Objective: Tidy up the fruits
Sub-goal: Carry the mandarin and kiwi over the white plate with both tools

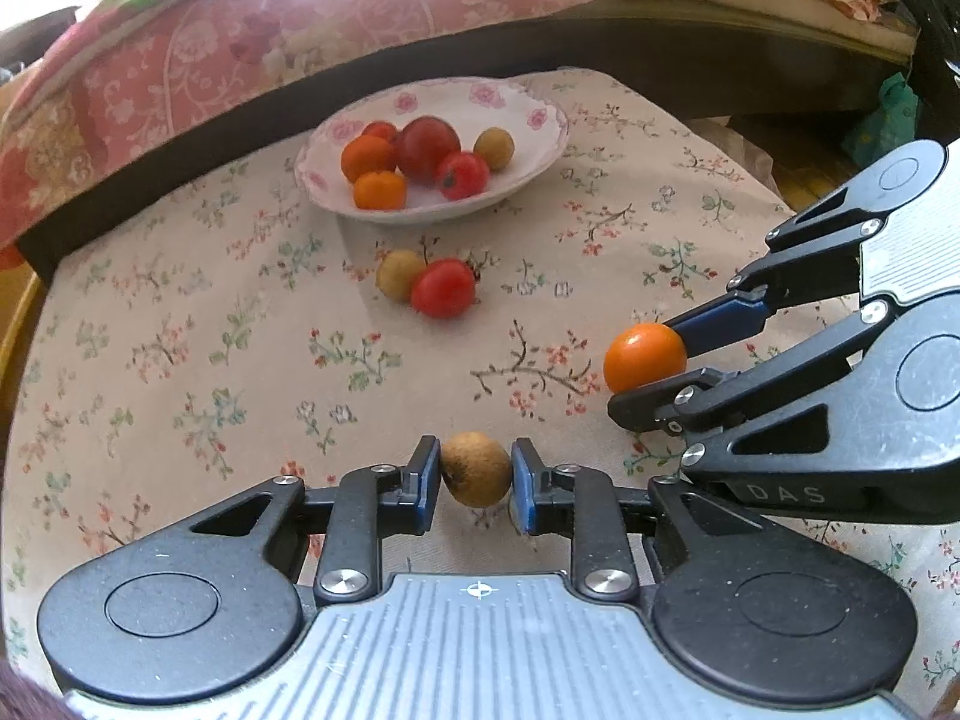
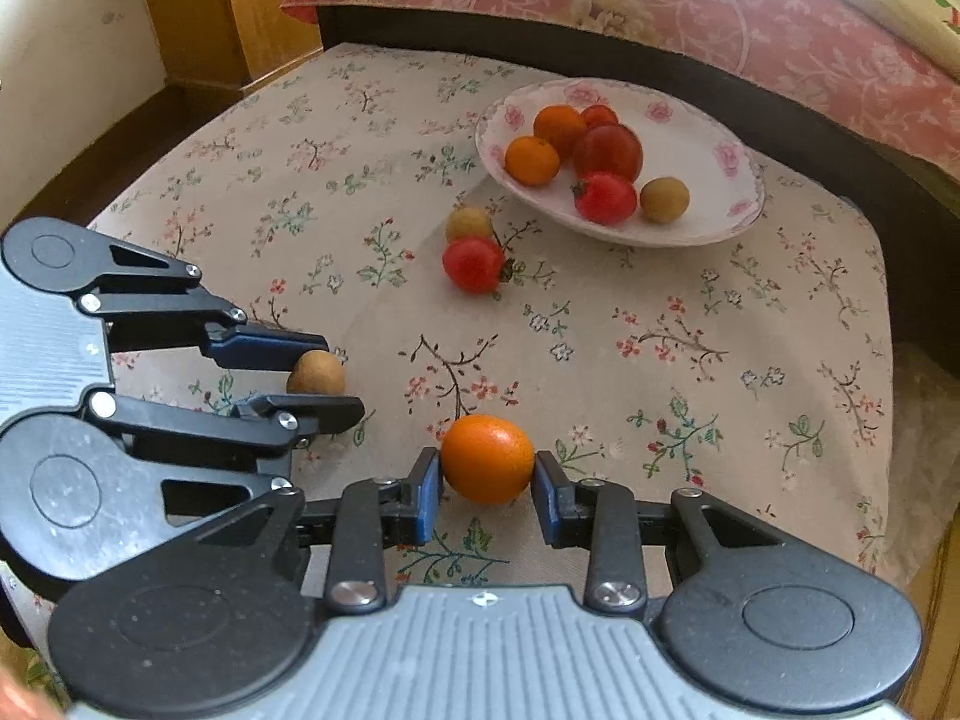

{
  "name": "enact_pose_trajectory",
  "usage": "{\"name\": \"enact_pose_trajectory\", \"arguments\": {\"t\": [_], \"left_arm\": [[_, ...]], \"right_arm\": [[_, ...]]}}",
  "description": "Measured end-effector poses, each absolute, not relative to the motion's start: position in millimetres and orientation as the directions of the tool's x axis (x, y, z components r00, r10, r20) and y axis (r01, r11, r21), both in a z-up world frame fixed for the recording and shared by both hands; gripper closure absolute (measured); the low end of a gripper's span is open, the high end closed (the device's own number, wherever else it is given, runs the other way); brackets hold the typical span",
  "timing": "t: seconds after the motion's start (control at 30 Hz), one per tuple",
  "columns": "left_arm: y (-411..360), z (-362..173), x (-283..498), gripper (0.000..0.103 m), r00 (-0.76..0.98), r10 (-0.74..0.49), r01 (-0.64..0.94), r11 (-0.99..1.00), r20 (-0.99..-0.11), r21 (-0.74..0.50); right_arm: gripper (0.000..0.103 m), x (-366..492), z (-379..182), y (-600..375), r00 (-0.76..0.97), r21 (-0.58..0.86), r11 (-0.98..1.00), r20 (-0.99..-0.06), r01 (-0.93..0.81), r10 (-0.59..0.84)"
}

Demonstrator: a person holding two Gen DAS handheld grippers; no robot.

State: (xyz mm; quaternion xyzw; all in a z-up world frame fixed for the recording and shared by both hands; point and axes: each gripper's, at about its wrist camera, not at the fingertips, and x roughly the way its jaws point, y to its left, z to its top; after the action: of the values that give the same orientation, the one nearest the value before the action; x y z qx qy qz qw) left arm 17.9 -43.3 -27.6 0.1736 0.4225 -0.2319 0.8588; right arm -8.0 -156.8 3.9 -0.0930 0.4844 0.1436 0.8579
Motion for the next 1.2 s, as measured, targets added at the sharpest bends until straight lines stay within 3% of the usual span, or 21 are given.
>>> {"name": "enact_pose_trajectory", "arguments": {"t": [1.2], "left_arm": [[-92,11,144,0.072,0.670,-0.274,0.493,0.859,-0.690,0.138]], "right_arm": [[0.067,116,48,-211,0.669,-0.020,0.990,-0.739,-0.140,0.080]]}}
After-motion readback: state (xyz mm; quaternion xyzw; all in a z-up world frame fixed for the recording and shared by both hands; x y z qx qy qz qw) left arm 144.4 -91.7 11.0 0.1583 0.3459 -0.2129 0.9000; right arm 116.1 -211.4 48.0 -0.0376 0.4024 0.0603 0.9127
